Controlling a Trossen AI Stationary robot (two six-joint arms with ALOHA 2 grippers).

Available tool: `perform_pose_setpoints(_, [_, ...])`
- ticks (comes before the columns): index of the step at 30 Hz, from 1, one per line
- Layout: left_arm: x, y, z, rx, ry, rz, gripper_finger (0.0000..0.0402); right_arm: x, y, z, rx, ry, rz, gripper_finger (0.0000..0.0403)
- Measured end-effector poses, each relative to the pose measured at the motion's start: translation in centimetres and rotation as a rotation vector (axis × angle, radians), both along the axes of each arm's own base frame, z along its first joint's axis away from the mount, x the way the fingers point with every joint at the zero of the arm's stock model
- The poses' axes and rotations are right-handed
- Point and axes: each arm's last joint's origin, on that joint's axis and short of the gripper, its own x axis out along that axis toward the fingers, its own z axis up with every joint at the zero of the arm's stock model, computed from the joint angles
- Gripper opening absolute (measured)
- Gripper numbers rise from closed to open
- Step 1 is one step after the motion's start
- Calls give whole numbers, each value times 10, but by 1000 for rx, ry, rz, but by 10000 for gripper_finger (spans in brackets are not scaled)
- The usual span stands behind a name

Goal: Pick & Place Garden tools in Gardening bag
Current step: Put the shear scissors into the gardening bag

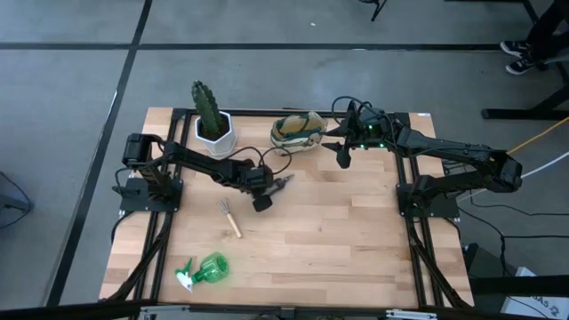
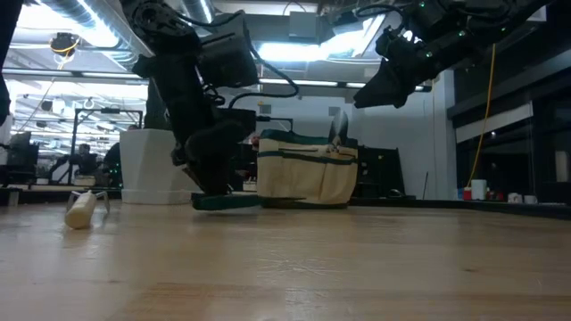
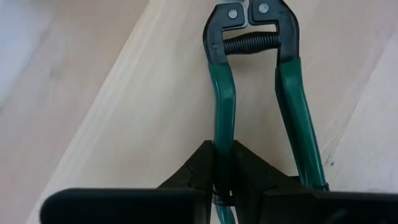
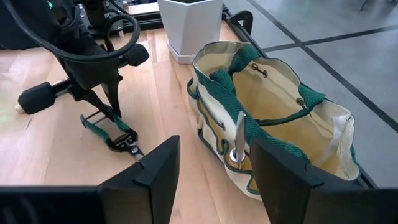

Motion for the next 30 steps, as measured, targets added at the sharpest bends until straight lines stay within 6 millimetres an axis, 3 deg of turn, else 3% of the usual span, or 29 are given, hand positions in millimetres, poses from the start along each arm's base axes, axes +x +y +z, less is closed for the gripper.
perform_pose_setpoints(17, [6, 4, 9, 175, -40, -48, 23, 1, 3, -1, 25, 7, 0, 197])
perform_pose_setpoints(23, [8, 5, 37, 222, -130, -57, 23, 2, 6, -1, 7, 12, 24, 197])
perform_pose_setpoints(30, [-3, -8, 78, 281, -271, -69, 23, 3, 6, 1, -12, -9, 28, 197])
